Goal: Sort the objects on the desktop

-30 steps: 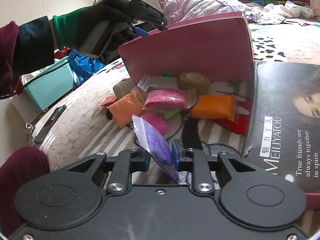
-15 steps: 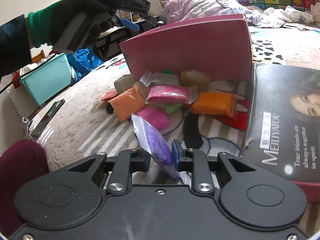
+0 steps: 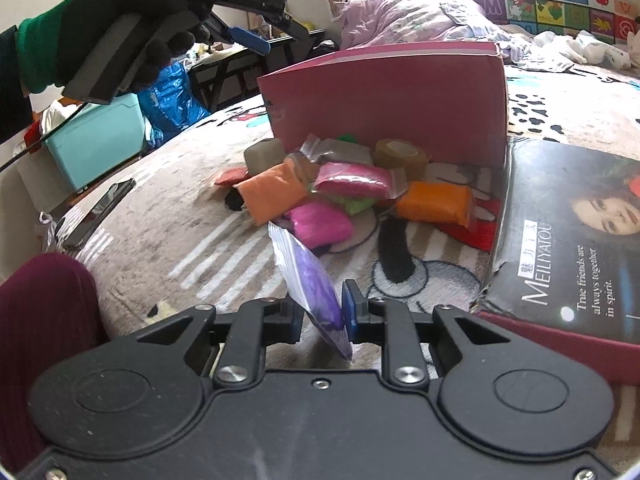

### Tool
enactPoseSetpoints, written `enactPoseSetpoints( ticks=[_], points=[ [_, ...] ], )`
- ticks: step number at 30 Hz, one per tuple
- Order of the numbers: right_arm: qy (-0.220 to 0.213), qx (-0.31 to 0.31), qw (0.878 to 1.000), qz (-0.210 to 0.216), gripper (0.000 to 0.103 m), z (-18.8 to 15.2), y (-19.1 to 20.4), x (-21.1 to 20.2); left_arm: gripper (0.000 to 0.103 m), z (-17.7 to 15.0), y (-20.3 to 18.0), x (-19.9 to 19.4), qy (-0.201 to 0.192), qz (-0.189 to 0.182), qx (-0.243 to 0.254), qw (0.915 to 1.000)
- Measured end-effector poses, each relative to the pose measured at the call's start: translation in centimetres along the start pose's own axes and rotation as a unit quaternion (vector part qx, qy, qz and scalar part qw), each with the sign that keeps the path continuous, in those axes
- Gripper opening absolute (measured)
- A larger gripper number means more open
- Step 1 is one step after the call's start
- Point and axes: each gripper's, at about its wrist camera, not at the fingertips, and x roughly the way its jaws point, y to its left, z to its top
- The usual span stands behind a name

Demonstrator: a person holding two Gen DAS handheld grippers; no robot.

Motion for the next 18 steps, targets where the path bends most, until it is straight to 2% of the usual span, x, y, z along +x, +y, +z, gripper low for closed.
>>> enactPoseSetpoints(
  ticks=[7,9,12,18],
  points=[
    [0.002,0.003,1.0,-0.004,0.02,-0.2,0.4,-0.4,0.055,-2.8,0.0,-2.4,-0.009,-0.015,-0.009,0.9998],
    [0.001,0.007,1.0,-0.005,0.02,-0.2,0.3,-0.6,0.056,-4.0,0.0,-2.9,-0.014,-0.01,-0.009,0.9998],
    [-0.002,0.017,1.0,-0.005,0.02,-0.1,0.2,-0.9,0.063,-6.1,-0.1,-3.6,-0.023,-0.004,-0.014,0.9996],
    [-0.01,0.041,0.999,-0.003,0.02,0.3,-0.2,-1.7,0.063,-11.5,-0.7,-4.4,-0.035,0.019,-0.053,0.9978]
  ],
)
